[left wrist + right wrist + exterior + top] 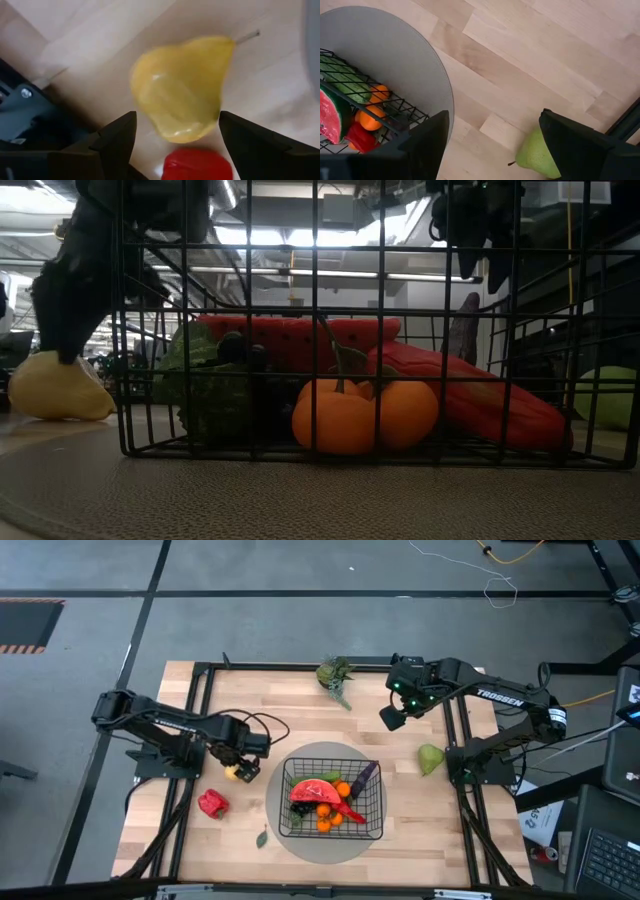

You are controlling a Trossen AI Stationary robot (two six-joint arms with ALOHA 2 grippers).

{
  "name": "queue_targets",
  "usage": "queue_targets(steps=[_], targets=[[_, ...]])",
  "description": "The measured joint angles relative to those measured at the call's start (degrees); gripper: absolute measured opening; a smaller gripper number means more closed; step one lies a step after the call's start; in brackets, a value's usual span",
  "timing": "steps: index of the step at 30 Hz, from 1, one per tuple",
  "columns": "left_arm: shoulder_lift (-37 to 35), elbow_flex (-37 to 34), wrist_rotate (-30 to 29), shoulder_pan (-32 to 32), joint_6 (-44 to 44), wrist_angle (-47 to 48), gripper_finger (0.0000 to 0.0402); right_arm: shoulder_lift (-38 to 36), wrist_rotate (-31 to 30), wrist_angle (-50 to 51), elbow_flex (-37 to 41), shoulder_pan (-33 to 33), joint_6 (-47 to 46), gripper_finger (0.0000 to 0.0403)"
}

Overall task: Build produce basket
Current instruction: Put the yellow pear into the black wire basket

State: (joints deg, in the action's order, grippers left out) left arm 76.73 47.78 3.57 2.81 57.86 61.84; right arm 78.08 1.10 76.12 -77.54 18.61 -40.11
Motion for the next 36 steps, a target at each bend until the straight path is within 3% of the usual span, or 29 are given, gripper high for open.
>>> queue_targets(steps=[10, 36], targets=[[-0.17, -6.84, -1.22, 3.25, 4.49, -8.73, 0.0278, 0.00, 0.00, 0.00, 0.00, 0.00, 0.03, 0.0309], [-1.13, -4.66, -8.72, 4.09, 10.80, -9.90, 0.0235, 0.00, 0.04, -0.04, 0.00, -0.15, -0.08, 0.0309]])
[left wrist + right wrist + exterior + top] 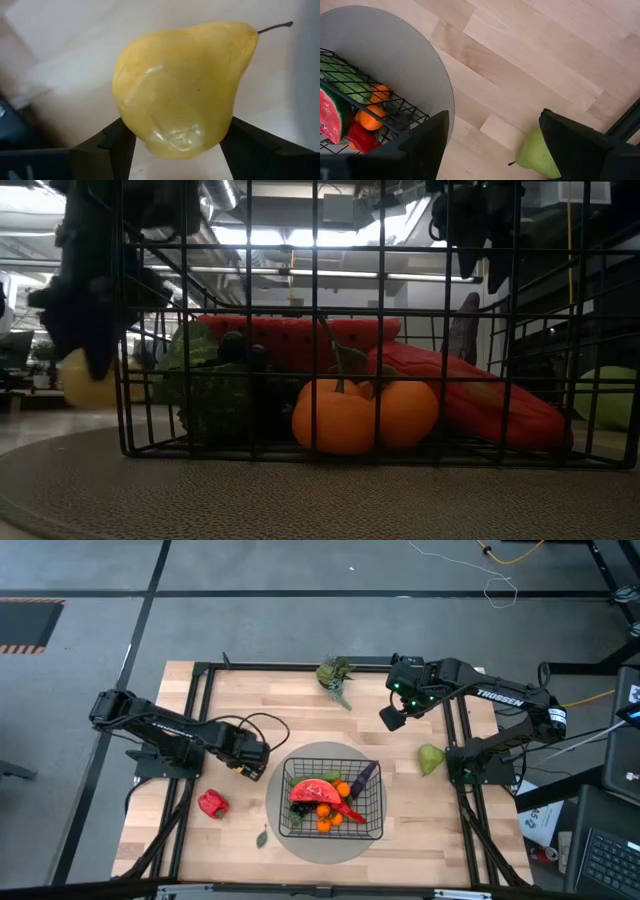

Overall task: Build produce basket
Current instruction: Put the yellow pear into the black wire basket

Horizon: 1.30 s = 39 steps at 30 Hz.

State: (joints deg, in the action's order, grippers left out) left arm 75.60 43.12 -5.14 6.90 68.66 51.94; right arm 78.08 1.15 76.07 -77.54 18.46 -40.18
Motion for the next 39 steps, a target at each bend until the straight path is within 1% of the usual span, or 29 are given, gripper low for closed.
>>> queue_targets(steps=[6, 10, 13, 16, 18, 20, 23, 26, 30, 32, 33, 34, 35, 39], targets=[[-2.16, 6.03, -5.02, 0.04, -0.44, 0.25, 0.0234, 0.00, 0.00, 0.02, 0.00, 0.00, 0.07, 0.0309], [-3.57, 11.50, -8.77, 0.06, -2.68, 0.48, 0.0234, 0.00, 0.00, 0.02, 0.00, 0.00, 0.09, 0.0309], [-3.61, 16.37, -11.31, 0.06, -5.66, 0.41, 0.0234, 0.00, 0.00, 0.02, 0.00, 0.00, 0.09, 0.0309], [-3.61, 20.83, -12.33, 0.47, -10.39, -1.40, 0.0234, 0.00, 0.00, 0.00, 0.00, 0.00, 0.11, 0.0309], [-3.61, 22.67, -12.19, 1.11, -13.96, -5.41, 0.0234, 0.01, 0.00, 0.02, 0.00, 0.00, 0.07, 0.0309], [-3.61, 23.49, -10.88, 1.65, -17.50, -11.52, 0.0234, 0.00, 0.00, -0.06, 0.00, 0.00, 0.07, 0.0309], [-3.61, 23.51, -6.89, 2.75, -21.43, -21.12, 0.0234, 0.02, 0.00, -0.13, 0.00, -0.01, 0.06, 0.0309], [-2.90, 23.62, -4.13, 4.27, -23.87, -27.02, 0.0234, 0.02, 0.00, -0.14, 0.00, -0.01, 0.04, 0.0309], [-1.42, 23.55, -2.39, 6.54, -26.14, -30.16, 0.0235, 0.00, 0.00, -0.22, 0.00, 0.00, 0.02, 0.0309], [-0.29, 23.64, -3.19, 7.68, -26.31, -31.58, 0.0241, 0.02, 0.00, -0.49, 0.00, -0.02, -0.04, 0.0309], [0.32, 23.46, -4.18, 8.25, -26.31, -31.96, 0.0246, 0.02, 0.00, -0.58, 0.00, -0.01, -0.16, 0.0309], [1.19, 23.47, -4.47, 8.67, -26.33, -34.34, 0.0252, 0.02, 0.00, -0.64, 0.00, 0.00, -0.20, 0.0309], [1.93, 23.57, -4.32, 8.92, -26.41, -36.27, 0.0258, 0.04, 0.00, -0.76, 0.02, -0.02, -0.20, 0.0309], [4.15, 23.61, -3.73, 9.60, -26.89, -38.94, 0.0287, 0.04, 0.03, -1.01, 0.02, -0.02, -0.19, 0.0309]])
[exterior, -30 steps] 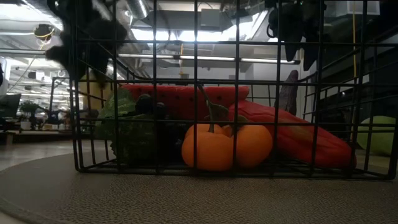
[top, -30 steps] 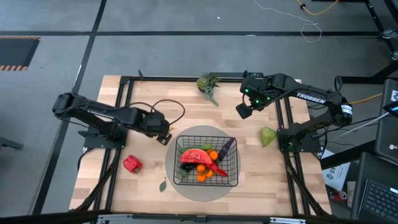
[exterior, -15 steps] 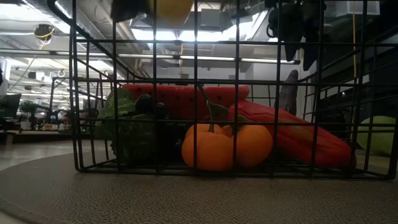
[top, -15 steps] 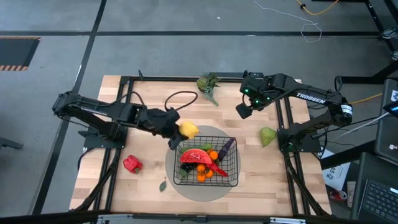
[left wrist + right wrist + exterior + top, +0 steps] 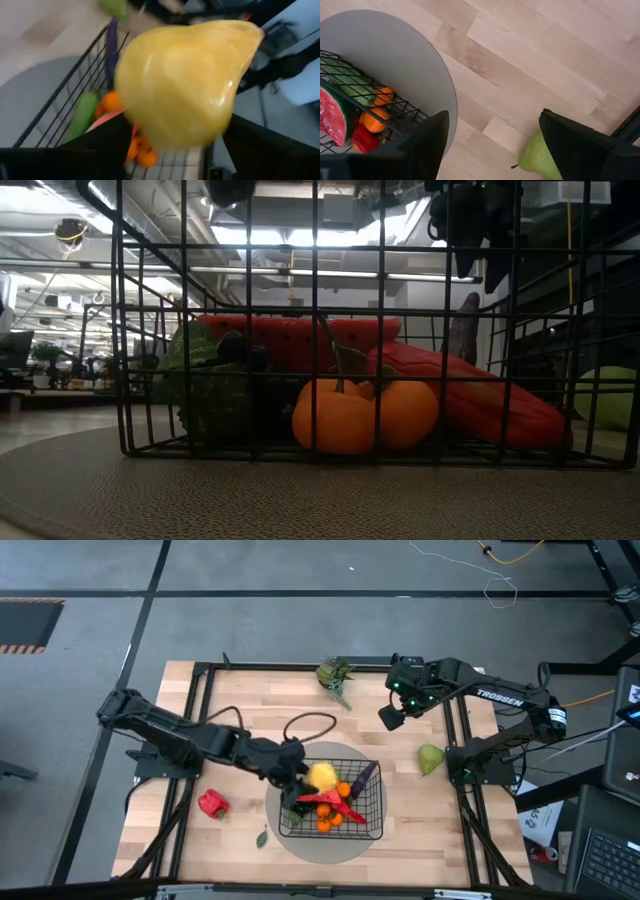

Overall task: Build produce basket
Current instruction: Put the yellow pear into the black wire basket, then put the red bell pepper into the black wire basket

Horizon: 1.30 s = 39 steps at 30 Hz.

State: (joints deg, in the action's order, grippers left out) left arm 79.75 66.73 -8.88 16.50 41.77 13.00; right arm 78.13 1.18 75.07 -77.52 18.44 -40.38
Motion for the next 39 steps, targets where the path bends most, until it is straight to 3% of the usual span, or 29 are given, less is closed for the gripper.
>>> queue_targets(steps=[5, 9, 16, 20, 24, 29, 35, 39], targets=[[1.02, -0.07, 0.75, 0.16, 1.29, 1.50, 0.0311, -0.01, 0.44, 0.11, 0.00, 0.01, 0.20, 0.0309], [0.91, -0.08, 4.60, 0.16, 4.45, 1.82, 0.0315, 0.00, 0.45, 0.40, 0.00, 0.00, 0.24, 0.0309], [0.72, -0.08, 22.51, 0.53, 6.13, 3.28, 0.0310, 0.00, 0.45, 0.60, 0.00, 0.02, 0.24, 0.0309], [0.66, -0.08, 32.82, 0.94, 13.36, 8.74, 0.0310, 0.00, 0.45, 0.61, 0.00, 0.00, 0.24, 0.0309], [-0.20, 0.01, 37.23, 2.94, 19.34, 16.57, 0.0310, 0.00, 0.45, 0.63, 0.00, 0.01, 0.22, 0.0309], [-0.86, 0.02, 35.20, 6.73, 23.38, 30.20, 0.0310, 0.00, 0.45, 0.63, 0.00, 0.00, 0.16, 0.0309], [-0.75, -0.06, 27.73, 11.98, 26.37, 49.28, 0.0310, 0.00, 0.45, 0.63, 0.00, 0.02, -1.39, 0.0309], [-0.75, -0.06, 22.08, 15.10, 27.16, 56.44, 0.0310, 0.00, 0.45, 0.63, 0.00, 0.00, -1.45, 0.0309]])
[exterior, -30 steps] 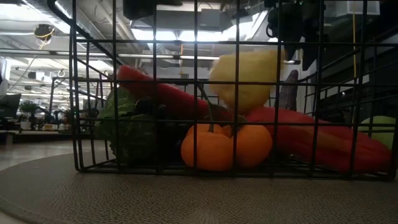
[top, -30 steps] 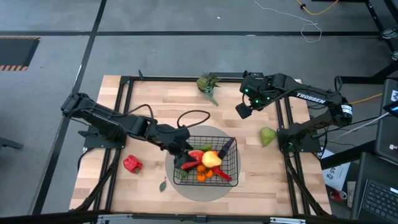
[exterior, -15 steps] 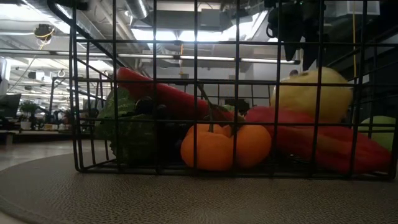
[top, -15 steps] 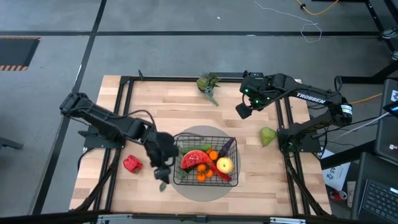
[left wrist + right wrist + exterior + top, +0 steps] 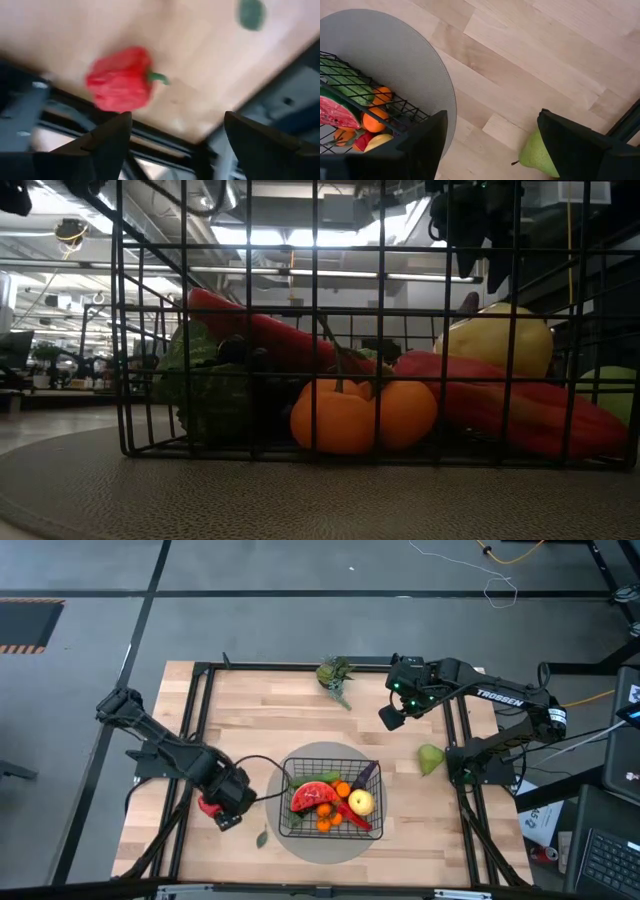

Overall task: Build produce basket
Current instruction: Put the red bell pepper into the black wire basket

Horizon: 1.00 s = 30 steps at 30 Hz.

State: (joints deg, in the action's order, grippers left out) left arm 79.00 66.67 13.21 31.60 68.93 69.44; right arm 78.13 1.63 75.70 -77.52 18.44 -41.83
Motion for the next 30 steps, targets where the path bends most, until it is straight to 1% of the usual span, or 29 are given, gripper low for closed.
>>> queue_targets(steps=[4, 8, 12, 18, 22, 26, 30], targets=[[0.00, 0.00, -6.65, 3.79, 1.46, 1.16, 0.0310, 0.00, 0.00, 0.00, 0.00, 0.01, -0.10, 0.0309], [0.19, 0.00, -9.73, 7.41, 5.67, 0.24, 0.0310, 0.00, 0.00, 0.00, 0.00, 0.02, -0.10, 0.0309], [1.40, -1.06, -10.73, 10.08, 8.92, 0.49, 0.0310, 0.00, 0.00, -0.02, 0.00, 0.00, -0.10, 0.0309], [1.40, -6.14, -12.19, 14.25, 10.29, 0.36, 0.0310, 0.00, -0.02, -0.11, 0.00, 0.02, -0.12, 0.0309], [1.40, -9.84, -12.23, 15.29, 11.92, 0.17, 0.0310, 0.00, -0.02, -0.11, 0.00, 0.01, -0.12, 0.0309], [1.40, -12.55, -12.30, 15.99, 11.69, -0.90, 0.0310, 0.00, -0.02, -0.11, 0.00, 0.00, -0.12, 0.0309], [1.40, -15.16, -12.29, 16.03, 11.63, -5.39, 0.0310, 0.00, -0.02, -0.13, 0.00, 0.00, -0.12, 0.0309]])
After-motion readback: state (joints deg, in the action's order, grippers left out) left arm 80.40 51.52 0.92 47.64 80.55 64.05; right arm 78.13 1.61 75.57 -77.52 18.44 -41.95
